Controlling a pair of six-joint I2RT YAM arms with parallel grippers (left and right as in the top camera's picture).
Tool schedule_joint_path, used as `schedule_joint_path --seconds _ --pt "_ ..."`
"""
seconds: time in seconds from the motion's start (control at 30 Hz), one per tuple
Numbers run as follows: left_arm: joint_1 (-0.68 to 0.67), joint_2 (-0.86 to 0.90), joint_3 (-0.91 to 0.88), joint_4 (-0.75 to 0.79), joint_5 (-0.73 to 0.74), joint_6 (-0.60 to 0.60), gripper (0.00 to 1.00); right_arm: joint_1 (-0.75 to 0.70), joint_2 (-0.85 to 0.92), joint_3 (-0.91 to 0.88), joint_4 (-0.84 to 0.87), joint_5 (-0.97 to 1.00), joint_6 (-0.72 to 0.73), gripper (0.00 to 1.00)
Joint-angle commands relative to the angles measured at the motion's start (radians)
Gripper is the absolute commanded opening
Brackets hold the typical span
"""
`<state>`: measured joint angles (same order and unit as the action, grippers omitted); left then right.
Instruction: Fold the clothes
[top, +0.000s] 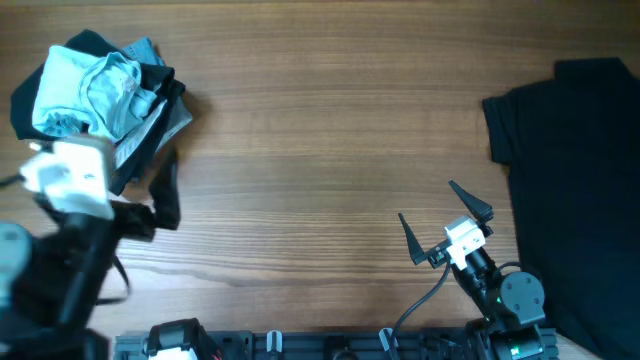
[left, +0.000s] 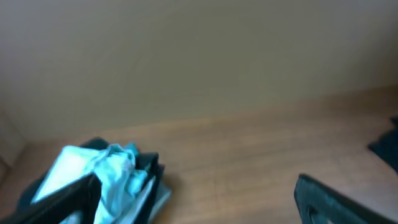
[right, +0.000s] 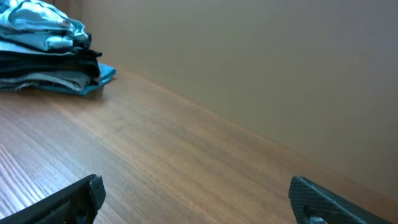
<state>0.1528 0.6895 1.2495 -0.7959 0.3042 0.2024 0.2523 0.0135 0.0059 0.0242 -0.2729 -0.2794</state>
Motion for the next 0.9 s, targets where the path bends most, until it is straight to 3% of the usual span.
schedule_joint_path --seconds 0.0,0.07,0.37,0.63,0.87 --pt "-0.005 -0.172 -0.313 0.167 0.039 -0.077 1.0 -0.003 -0.009 -0.001 0.002 -0.02 -0.009 1.0" --pt "-0.005 -0.321 -0.525 0.285 0.039 -0.136 1.0 -0.003 -0.009 -0.001 0.002 -0.02 -0.009 1.0" --pt "-0.073 -0.689 -0.925 0.539 -0.014 -0.166 1.0 -0.003 -0.009 -0.001 0.002 -0.02 -0.009 1.0" --pt "-0.106 -0.686 -1.23 0.92 -0.032 -0.163 1.0 -0.003 -0.009 0.0 0.002 -0.02 -0.009 1.0" --pt "-0.11 -0.686 -1.243 0.782 -0.033 -0.158 1.0 -0.003 -0.009 -0.001 0.002 -0.02 -0.009 1.0"
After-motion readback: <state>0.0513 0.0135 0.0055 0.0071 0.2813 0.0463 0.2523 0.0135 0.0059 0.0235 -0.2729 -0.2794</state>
